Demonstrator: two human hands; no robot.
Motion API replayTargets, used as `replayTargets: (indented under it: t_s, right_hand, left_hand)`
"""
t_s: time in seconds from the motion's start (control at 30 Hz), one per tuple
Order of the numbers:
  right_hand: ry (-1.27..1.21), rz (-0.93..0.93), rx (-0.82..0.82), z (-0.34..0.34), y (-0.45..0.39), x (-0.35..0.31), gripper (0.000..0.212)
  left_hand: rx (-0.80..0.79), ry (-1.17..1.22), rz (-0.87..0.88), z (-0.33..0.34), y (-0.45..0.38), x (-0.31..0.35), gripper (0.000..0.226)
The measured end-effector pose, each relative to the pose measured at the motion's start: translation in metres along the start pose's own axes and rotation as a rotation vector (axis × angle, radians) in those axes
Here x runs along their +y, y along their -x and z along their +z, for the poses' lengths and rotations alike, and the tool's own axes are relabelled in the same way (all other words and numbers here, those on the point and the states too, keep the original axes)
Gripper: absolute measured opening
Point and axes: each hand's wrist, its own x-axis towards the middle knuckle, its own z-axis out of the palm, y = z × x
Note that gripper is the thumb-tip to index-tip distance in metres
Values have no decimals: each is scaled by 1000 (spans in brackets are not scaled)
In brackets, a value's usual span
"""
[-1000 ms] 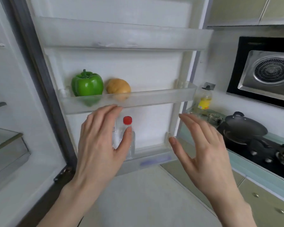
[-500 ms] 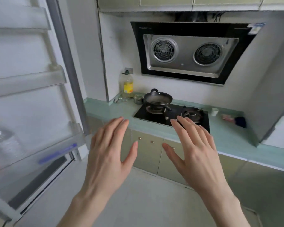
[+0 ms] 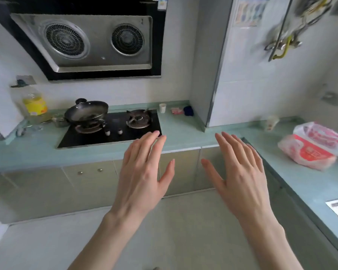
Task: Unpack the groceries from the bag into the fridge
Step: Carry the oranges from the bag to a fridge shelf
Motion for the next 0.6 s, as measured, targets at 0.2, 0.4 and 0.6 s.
replayTargets:
  t_s: [0.2, 0.4, 0.6]
  right_hand:
    - [133, 169, 14, 6, -6, 84, 64]
    - [259, 313, 38, 25, -40, 161, 63]
    - [343, 494, 46, 54, -67, 219, 63]
  left_hand:
    - [-65, 122, 126, 96, -53, 38, 51]
    - [-129, 236, 222, 195, -119, 69, 55]
    - [-204, 346, 319, 282, -180, 87, 58]
